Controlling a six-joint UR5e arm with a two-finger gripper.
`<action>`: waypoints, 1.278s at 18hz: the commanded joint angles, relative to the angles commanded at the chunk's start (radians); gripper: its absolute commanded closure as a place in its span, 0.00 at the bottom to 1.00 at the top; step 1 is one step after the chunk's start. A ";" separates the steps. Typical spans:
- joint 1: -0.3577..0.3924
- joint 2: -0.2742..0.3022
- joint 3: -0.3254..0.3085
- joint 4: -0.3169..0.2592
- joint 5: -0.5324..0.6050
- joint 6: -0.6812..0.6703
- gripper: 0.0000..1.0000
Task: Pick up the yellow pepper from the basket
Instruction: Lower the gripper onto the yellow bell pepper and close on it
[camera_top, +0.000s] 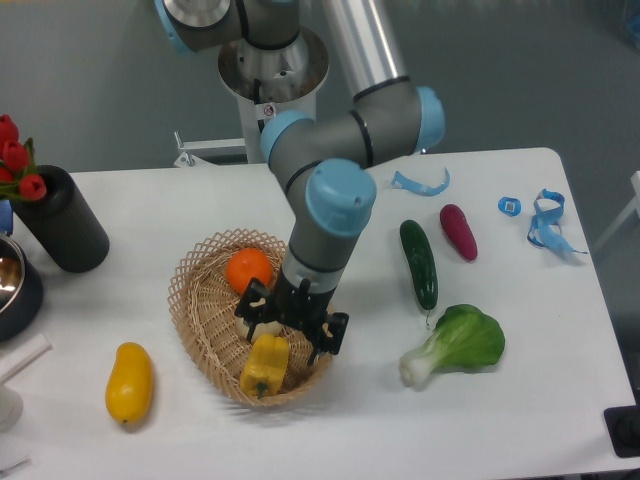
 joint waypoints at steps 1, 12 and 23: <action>0.000 -0.003 -0.002 0.003 0.002 0.000 0.00; -0.014 -0.037 -0.003 0.005 0.000 0.000 0.00; -0.028 -0.051 -0.003 0.006 0.002 0.002 0.00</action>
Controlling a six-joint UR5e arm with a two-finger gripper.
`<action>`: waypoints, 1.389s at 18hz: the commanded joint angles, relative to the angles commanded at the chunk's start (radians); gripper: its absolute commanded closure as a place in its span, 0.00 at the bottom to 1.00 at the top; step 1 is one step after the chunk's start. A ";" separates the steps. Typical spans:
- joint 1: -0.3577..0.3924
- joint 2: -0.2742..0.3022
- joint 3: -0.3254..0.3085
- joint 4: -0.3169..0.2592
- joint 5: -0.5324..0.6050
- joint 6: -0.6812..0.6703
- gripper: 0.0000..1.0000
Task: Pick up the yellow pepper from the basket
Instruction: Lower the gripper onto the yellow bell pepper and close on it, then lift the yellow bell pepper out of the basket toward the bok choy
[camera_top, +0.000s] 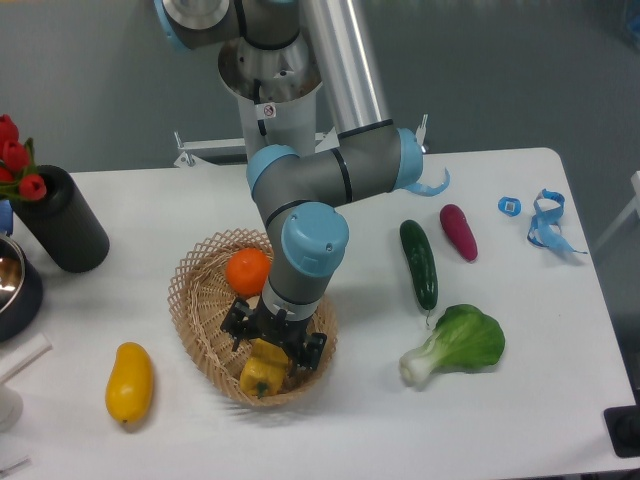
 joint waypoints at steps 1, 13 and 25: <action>0.000 -0.002 0.000 0.000 0.000 -0.002 0.00; -0.009 -0.003 0.000 0.006 0.018 -0.006 0.50; 0.005 0.106 0.037 0.003 0.115 0.087 0.62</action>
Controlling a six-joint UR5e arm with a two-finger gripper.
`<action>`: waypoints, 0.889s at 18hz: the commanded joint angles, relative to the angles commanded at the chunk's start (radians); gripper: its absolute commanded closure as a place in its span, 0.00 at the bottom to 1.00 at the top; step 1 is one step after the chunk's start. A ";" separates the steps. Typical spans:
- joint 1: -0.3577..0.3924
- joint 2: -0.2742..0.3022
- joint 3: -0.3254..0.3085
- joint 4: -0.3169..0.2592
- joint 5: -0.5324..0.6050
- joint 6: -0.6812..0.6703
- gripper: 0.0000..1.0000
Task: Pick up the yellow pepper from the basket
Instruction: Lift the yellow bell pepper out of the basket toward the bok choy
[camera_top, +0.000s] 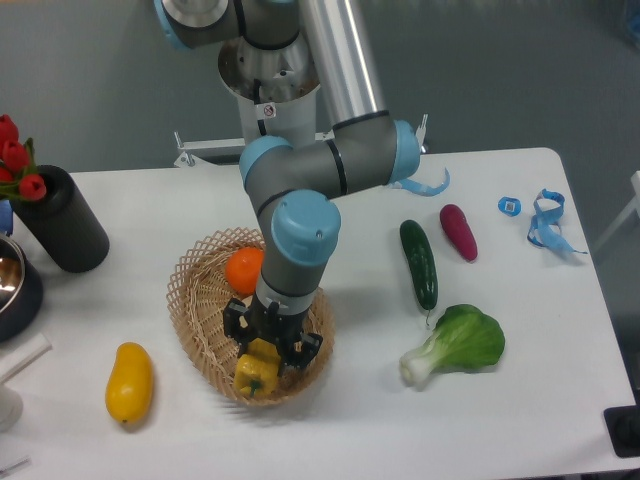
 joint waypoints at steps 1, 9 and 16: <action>0.006 0.014 0.005 0.000 0.005 0.009 0.62; 0.179 0.084 0.035 -0.008 0.028 0.224 0.62; 0.325 0.097 0.045 -0.031 0.026 0.439 0.62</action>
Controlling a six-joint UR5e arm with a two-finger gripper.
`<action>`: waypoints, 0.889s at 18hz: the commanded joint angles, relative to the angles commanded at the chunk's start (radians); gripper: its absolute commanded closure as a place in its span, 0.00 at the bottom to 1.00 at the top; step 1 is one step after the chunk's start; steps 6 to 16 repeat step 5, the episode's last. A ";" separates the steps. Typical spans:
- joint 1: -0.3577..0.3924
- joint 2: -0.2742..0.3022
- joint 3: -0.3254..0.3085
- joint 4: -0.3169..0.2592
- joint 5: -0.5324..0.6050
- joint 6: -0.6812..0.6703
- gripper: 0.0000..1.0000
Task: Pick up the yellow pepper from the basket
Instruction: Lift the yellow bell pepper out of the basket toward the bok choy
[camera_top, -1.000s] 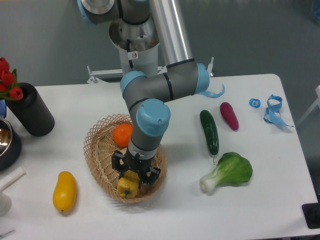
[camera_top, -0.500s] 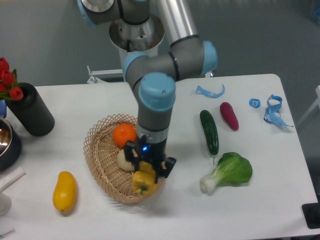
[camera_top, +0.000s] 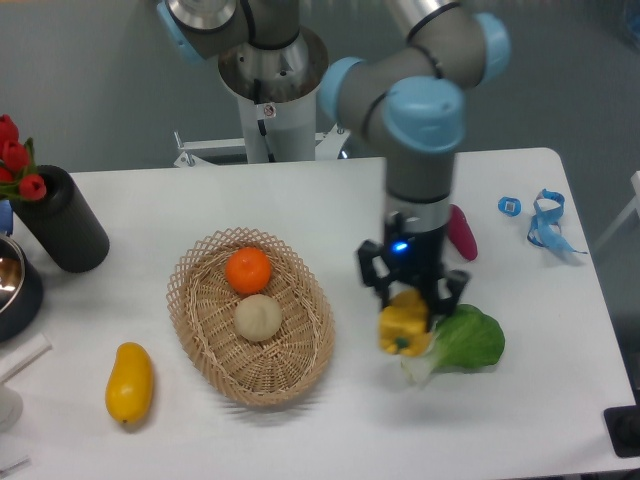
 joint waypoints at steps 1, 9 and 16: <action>0.002 0.002 0.000 0.000 0.000 0.000 0.62; 0.005 0.011 -0.005 0.000 -0.003 -0.001 0.62; 0.005 0.011 -0.005 0.000 -0.003 -0.001 0.62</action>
